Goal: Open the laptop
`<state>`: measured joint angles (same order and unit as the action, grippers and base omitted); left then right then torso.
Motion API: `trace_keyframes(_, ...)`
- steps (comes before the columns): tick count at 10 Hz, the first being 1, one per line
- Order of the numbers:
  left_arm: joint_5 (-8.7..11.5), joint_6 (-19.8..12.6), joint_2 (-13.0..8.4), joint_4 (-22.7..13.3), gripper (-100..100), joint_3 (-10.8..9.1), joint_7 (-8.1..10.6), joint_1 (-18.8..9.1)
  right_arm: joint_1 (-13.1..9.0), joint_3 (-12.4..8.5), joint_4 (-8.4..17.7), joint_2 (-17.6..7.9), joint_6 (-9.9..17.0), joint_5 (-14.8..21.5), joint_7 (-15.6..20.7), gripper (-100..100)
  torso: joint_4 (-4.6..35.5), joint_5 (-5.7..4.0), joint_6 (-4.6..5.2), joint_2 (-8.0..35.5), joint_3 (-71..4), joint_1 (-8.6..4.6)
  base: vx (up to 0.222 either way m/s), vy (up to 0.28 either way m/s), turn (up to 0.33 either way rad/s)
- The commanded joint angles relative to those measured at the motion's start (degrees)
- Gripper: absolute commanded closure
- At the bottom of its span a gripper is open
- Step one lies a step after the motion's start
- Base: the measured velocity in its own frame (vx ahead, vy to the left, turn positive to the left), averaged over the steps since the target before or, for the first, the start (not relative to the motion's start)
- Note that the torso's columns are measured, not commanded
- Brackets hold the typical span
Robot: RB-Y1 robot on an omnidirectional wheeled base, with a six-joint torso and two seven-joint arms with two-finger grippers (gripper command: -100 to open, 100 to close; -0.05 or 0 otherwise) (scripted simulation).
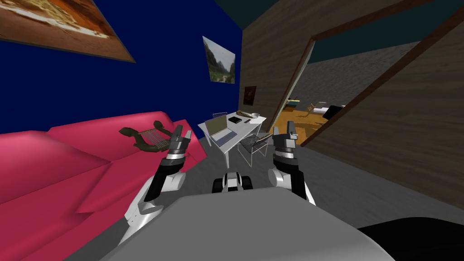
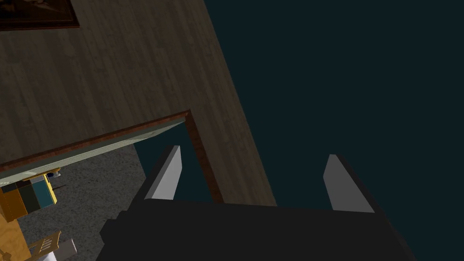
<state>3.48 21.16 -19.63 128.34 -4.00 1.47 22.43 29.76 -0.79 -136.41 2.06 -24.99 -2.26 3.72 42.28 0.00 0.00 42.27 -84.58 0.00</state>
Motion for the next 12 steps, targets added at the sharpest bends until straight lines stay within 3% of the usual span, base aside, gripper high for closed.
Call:
trace_keyframes(1, -0.56, -1.72, -3.34, -0.84, -100, -0.60, 0.11, -1.68, 0.00, 0.00, 0.00, 0.00, 0.00, 0.00, 0.00, 0, -0.01, 0.00, 0.00, -0.06, -0.03, 0.01, 0.034, 0.133, -0.248)
trace_keyframes(6, -2.29, -4.50, -10.86, -3.29, -100, -0.95, 1.34, -3.35, 0.01, 0.00, 0.00, 0.00, 0.00, 0.00, 0.00, 0, -0.01, 0.00, -0.01, -0.03, -0.02, 0.01, 0.030, 0.130, -0.267)
trace_keyframes(12, -5.34, -6.94, -20.66, -7.79, -100, -0.03, 4.43, -2.89, 0.02, -0.01, 0.00, 0.00, 0.00, 0.00, 0.00, 0, 0.01, 0.00, 0.00, 0.02, 0.02, 0.00, 0.055, 0.129, -0.229)
